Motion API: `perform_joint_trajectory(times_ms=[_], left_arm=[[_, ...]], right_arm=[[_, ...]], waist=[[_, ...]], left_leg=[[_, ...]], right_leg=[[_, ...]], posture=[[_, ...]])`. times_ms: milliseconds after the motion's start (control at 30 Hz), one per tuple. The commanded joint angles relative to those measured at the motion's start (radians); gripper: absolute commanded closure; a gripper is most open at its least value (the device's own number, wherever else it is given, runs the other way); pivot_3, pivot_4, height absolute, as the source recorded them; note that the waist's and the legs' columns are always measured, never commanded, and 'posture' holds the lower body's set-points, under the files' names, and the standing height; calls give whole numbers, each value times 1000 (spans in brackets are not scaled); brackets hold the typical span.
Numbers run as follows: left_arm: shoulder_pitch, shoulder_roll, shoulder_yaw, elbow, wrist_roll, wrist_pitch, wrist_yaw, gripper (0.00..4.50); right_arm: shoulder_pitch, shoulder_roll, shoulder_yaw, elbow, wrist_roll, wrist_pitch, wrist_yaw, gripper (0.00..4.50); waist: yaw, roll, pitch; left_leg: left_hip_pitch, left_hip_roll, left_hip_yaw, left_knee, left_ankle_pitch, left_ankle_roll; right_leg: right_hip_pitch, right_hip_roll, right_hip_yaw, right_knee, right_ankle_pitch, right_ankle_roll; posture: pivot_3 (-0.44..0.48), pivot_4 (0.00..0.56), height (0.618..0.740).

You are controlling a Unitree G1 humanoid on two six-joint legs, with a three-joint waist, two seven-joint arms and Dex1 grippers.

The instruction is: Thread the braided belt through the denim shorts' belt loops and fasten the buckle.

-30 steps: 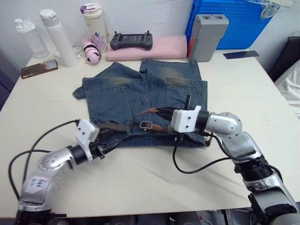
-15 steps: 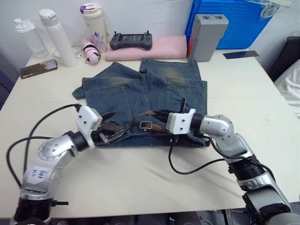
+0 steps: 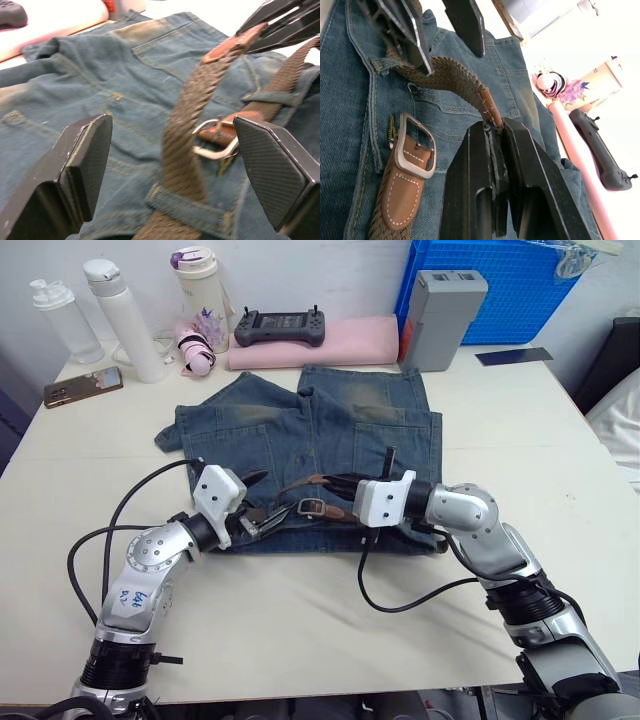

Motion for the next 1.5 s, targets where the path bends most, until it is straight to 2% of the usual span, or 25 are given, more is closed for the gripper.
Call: perform_joint_trajectory(times_ms=[33,167,233,467,533,600,633,733,800,833,1067,1233,1400,1500], left_arm=[[-9,-4,11,-24,-3,-21,-8,1985],[-7,-10,13,-26,-2,-21,-4,3493],[-7,-15,15,-24,-5,-19,-1,4433],[-14,-26,25,-12,-4,-15,14,4433],[-22,-29,28,-9,-4,-14,19,4500],[-28,-33,34,-10,-8,-11,24,4500],[-30,-34,38,-13,-12,-8,26,4500],[-41,-41,57,-28,-30,9,37,4500],[-47,-43,67,-33,-38,18,42,4500],[-49,-45,71,-35,-39,21,43,4500],[-70,-52,98,-48,-73,42,52,4500],[-66,-50,102,-56,-80,47,54,4500],[-57,-48,104,-62,-79,50,52,4500],[-50,-47,108,-67,-81,54,53,4500]], right_arm=[[1,4,-7,-52,16,-4,1,4500],[3,5,-5,-59,16,0,3,4500],[4,7,-3,-62,18,2,4,4500],[8,9,-4,-70,21,12,3,4500],[9,9,-9,-75,25,24,1,3692],[14,14,-17,-80,37,59,0,3198],[18,17,-22,-84,45,82,-1,2546],[44,16,-28,-106,75,167,15,1136],[70,5,-21,-125,88,201,38,245],[79,2,-18,-133,90,211,44,45],[136,23,28,-150,59,250,35,45],[124,40,43,-69,-19,291,-27,45],[114,92,26,-70,17,405,-33,45],[118,95,30,-87,22,431,-26,951]], waist=[[0,0,0],[0,0,0],[0,0,0],[0,0,0],[0,0,0],[1,0,0],[1,0,0],[2,0,0],[1,0,0],[1,0,0],[1,0,0],[1,0,0],[0,0,0],[0,0,0]], left_leg=[[0,0,0,0,0,0],[0,0,0,0,0,0],[0,0,0,0,0,0],[0,0,0,0,0,0],[0,0,0,0,0,0],[0,0,0,0,0,0],[0,0,0,0,0,0],[0,0,0,0,0,0],[0,0,0,0,0,0],[0,0,0,0,0,0],[0,0,0,0,0,0],[0,0,0,0,0,0],[0,0,0,1,0,0],[0,0,-1,1,0,0]], right_leg=[[0,0,0,0,0,0],[0,0,0,0,0,0],[0,0,0,0,0,0],[0,0,0,0,0,0],[0,0,0,0,0,0],[0,0,0,0,0,0],[0,0,0,0,0,0],[0,0,0,0,0,0],[0,0,0,0,0,0],[0,0,0,0,0,0],[0,0,0,0,0,0],[0,0,0,0,0,0],[0,0,0,0,0,0],[0,0,0,1,0,0]], posture=[[0,150,739],[0,150,739],[0,150,739],[0,150,739],[0,150,739],[0,150,739],[0,150,739],[0,150,739],[0,150,739],[0,150,739],[0,150,739],[0,150,739],[0,150,739],[0,150,739]])
